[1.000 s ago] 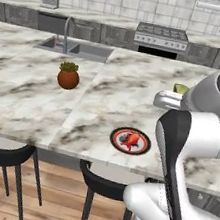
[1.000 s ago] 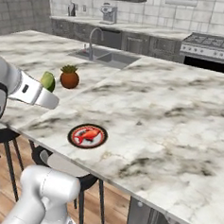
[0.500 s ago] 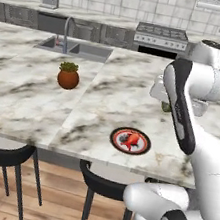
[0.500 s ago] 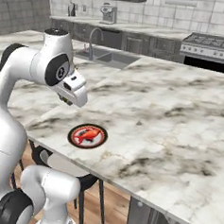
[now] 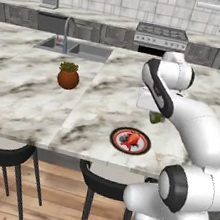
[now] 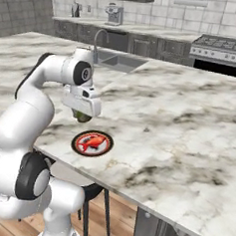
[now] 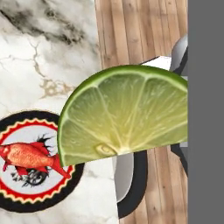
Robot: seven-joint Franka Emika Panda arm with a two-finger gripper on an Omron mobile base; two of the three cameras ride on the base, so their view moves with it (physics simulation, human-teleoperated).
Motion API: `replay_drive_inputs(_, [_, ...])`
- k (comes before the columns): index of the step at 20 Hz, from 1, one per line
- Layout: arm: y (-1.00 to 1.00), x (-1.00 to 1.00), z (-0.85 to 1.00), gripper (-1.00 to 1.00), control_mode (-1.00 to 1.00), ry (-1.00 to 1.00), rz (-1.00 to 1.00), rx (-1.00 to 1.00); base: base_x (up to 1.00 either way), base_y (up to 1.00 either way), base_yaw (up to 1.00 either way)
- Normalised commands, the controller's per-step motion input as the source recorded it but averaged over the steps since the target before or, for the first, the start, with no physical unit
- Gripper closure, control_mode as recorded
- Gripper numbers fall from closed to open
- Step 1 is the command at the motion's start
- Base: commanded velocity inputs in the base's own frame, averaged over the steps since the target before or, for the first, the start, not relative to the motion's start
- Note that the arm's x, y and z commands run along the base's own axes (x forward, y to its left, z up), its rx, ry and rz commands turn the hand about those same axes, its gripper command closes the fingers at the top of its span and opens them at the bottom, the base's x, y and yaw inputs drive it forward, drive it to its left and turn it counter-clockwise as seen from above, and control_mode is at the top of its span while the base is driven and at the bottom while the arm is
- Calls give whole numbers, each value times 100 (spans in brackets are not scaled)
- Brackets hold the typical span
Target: Take the lemon wedge from the fridge and place it on the plate with fish on the dining counter.
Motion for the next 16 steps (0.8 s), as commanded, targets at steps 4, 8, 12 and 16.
replay_drive_inputs(4, [2,10,-86,100,-100,2,0,0,0,0,0])
replay_drive_inputs(8, [0,3,-59,100,-100,-2,0,3,0,0,0])
replay_drive_inputs(12, [0,19,-43,100,-100,-5,0,4,0,0,0])
replay_drive_inputs(16, [-1,80,-45,100,-100,-6,-5,1,0,0,0])
